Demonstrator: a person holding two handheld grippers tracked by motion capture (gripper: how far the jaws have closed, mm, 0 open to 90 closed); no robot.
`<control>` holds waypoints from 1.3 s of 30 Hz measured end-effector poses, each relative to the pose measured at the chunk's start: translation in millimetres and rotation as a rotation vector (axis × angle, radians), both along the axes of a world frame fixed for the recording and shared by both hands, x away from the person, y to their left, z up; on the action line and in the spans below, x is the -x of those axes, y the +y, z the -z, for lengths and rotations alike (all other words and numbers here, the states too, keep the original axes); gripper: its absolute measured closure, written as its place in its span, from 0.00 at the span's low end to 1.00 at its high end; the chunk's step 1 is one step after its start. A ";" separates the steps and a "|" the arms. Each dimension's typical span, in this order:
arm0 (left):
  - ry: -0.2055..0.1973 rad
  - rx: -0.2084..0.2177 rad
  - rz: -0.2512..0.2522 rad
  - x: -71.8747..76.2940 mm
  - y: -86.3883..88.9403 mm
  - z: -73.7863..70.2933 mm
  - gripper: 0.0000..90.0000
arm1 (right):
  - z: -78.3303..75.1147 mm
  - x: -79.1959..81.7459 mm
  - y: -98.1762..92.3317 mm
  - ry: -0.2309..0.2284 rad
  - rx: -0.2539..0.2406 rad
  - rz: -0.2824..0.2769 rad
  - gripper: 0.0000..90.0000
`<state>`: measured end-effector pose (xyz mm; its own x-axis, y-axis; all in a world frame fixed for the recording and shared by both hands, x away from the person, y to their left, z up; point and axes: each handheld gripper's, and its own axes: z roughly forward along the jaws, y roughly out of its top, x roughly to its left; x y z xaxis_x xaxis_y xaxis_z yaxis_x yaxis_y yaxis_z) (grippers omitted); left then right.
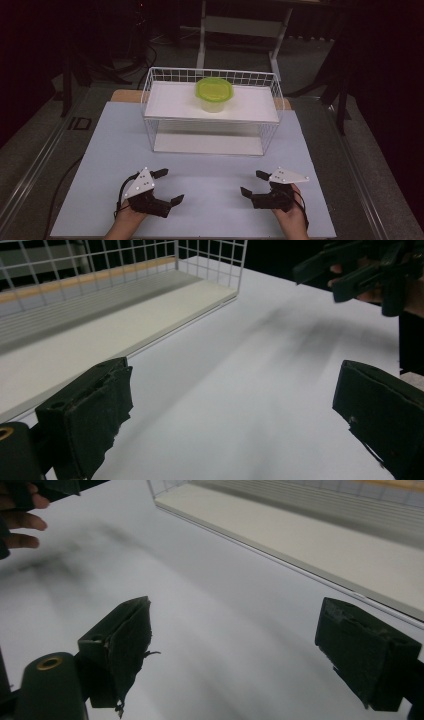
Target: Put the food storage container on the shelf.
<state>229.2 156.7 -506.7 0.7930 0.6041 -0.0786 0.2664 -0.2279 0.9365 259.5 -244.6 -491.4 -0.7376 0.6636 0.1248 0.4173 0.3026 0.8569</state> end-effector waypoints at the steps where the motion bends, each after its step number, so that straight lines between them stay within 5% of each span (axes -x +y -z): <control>1: 0.001 -0.003 -0.005 0.4 1.9 0.7 0.03 | 0.0 0.6 -2.6 -0.006 0.003 0.009 0.16; 9: 0.019 -0.021 -0.031 2.2 15.6 6.5 0.03 | -0.5 2.8 -26.7 -0.008 0.010 0.055 0.16; 12: 0.023 -0.032 -0.037 3.9 21.0 6.6 0.03 | 0.1 6.1 -33.8 -0.009 0.055 0.042 0.16; 19: 0.033 -0.022 -0.060 8.2 32.8 7.2 0.03 | 7.5 11.6 -47.9 0.013 0.014 0.048 0.16; 39: 0.040 0.034 -0.109 15.4 51.6 17.4 0.03 | 27.9 3.6 -38.7 -0.018 0.061 -0.001 0.16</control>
